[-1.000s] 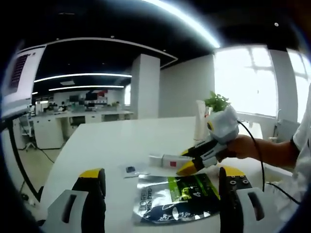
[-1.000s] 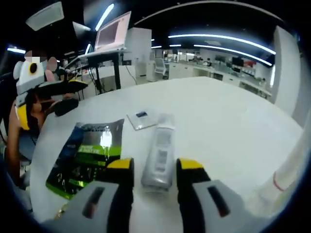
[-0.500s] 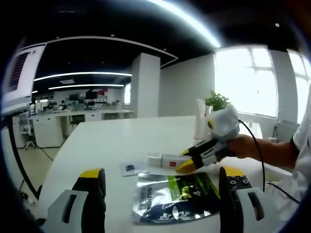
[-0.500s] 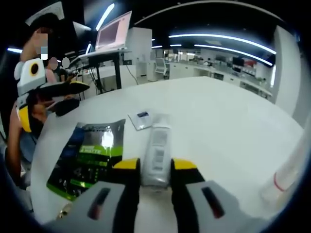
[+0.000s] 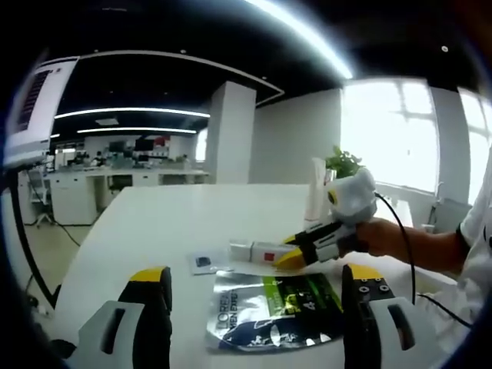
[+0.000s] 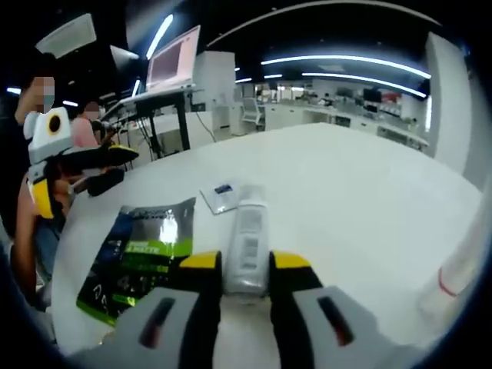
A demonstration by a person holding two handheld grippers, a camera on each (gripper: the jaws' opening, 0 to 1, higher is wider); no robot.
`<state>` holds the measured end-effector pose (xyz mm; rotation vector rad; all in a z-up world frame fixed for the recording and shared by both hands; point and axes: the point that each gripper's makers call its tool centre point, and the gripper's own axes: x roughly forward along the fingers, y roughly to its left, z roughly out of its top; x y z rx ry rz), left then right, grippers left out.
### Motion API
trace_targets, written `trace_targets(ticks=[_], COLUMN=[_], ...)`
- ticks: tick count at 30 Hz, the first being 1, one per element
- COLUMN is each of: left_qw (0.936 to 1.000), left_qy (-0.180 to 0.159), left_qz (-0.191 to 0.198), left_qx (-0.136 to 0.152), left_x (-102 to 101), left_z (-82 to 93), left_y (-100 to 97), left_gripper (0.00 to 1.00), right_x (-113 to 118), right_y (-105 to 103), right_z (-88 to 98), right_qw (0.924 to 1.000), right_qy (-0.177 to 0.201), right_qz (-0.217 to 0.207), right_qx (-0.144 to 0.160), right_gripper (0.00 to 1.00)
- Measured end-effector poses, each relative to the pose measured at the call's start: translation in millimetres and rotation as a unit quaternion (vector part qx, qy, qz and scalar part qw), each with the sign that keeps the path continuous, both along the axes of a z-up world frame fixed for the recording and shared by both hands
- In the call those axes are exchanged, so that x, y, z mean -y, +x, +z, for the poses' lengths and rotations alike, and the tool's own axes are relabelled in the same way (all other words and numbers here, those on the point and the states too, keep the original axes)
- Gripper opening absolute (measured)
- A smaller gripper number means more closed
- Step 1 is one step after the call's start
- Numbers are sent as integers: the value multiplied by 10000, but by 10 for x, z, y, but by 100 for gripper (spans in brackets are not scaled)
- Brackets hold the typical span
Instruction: Arrange the skincare products in the storage area until every visible bottle or jar stands upright without overlapping.
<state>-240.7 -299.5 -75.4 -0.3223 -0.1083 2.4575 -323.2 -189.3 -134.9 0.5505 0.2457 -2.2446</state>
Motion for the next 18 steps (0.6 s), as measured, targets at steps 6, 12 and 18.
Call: trace_targets(ticks=[6, 12, 18], left_qw=[10000, 10000, 10000], left_qy=[9, 25, 55], left_qz=[-2, -11, -33], left_qx=[37, 41, 63], left_x=[-4, -13, -28], left_z=[-20, -19, -30], left_y=[-4, 0, 0], left_gripper=[93, 92, 92], right_x=[26, 44, 76], right_y=[48, 121, 192], right_z=[83, 166, 316], right_qw=[9998, 9991, 9972], right_qy=[-187, -420, -743], right_qz=[21, 44, 117], right_qx=[12, 71, 30], right_gripper=[22, 22, 22])
